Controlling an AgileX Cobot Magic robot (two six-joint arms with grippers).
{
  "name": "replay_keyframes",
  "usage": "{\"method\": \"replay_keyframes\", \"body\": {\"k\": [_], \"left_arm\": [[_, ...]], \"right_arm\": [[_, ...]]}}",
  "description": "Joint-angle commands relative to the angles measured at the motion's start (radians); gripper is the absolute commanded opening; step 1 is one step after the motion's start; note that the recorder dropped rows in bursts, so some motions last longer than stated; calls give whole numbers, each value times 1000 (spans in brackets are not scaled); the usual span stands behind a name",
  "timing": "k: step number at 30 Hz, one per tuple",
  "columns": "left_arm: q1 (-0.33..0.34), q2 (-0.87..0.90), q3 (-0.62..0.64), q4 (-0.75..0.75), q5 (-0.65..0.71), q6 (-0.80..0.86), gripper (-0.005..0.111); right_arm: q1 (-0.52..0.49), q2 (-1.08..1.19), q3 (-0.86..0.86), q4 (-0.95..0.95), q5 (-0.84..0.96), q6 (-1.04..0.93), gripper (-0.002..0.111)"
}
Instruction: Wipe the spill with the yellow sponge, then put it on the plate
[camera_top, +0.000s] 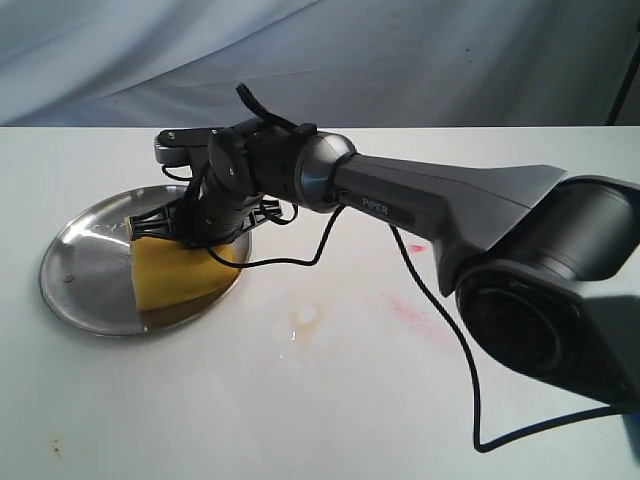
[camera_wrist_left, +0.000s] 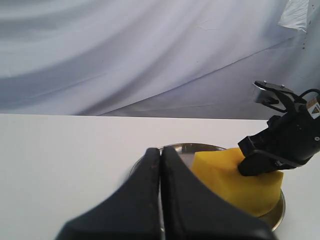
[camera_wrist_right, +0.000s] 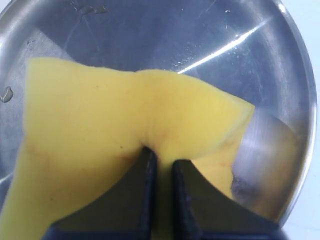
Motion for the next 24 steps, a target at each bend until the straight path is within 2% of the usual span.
{"method": "replay_keyframes", "body": {"k": [1, 10, 17, 24], "left_arm": [[-1, -2, 4, 1, -4, -3, 1], [-1, -2, 4, 1, -4, -3, 1], [-1, -2, 4, 1, -4, -1, 1], [-1, -2, 4, 1, -4, -3, 1]], "right_arm": [[-1, 22, 8, -26, 37, -2, 0], [-1, -106, 6, -28, -32, -2, 0], [-1, -196, 21, -137, 72, -2, 0], [-3, -351, 282, -392, 8, 100, 0]]}}
